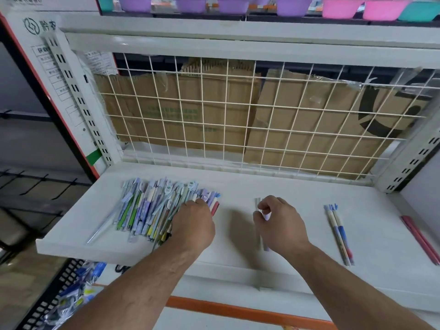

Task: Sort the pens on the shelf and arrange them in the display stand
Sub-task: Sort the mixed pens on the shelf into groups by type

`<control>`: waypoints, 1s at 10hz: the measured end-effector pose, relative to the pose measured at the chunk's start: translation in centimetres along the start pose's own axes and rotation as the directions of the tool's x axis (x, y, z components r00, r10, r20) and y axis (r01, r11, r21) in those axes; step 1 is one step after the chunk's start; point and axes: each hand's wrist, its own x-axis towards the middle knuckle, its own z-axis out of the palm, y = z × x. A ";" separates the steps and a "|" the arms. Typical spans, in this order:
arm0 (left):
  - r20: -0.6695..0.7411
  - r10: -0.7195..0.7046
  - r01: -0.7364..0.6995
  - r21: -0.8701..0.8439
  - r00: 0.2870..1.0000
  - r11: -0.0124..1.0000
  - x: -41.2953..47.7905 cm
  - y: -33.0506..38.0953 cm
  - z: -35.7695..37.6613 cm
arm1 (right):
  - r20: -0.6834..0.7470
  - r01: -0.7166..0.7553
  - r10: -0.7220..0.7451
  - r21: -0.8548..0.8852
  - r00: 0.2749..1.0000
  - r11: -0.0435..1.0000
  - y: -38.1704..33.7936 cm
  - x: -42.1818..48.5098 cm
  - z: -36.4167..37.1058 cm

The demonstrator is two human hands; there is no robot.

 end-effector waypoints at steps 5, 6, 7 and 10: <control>0.133 0.094 -0.067 -0.199 0.987 0.978 1.8 0.5 -0.5 | -0.022 -0.056 0.056 0.023 0.998 0.998 -0.1 -0.9 -0.4; 0.079 0.092 -0.074 -0.204 0.993 0.976 1.7 0.6 -0.6 | -0.020 -0.063 0.064 0.030 0.998 0.998 -0.1 -1.0 -0.6; 0.010 0.112 -0.103 -0.310 0.994 0.945 1.8 0.3 0.6 | -0.014 -0.060 0.061 0.043 0.998 0.997 0.0 -1.1 -0.7; 0.124 0.047 0.038 -0.604 0.991 0.796 0.9 1.2 0.7 | -0.012 -0.024 0.024 0.063 1.000 0.998 0.4 -1.3 -1.1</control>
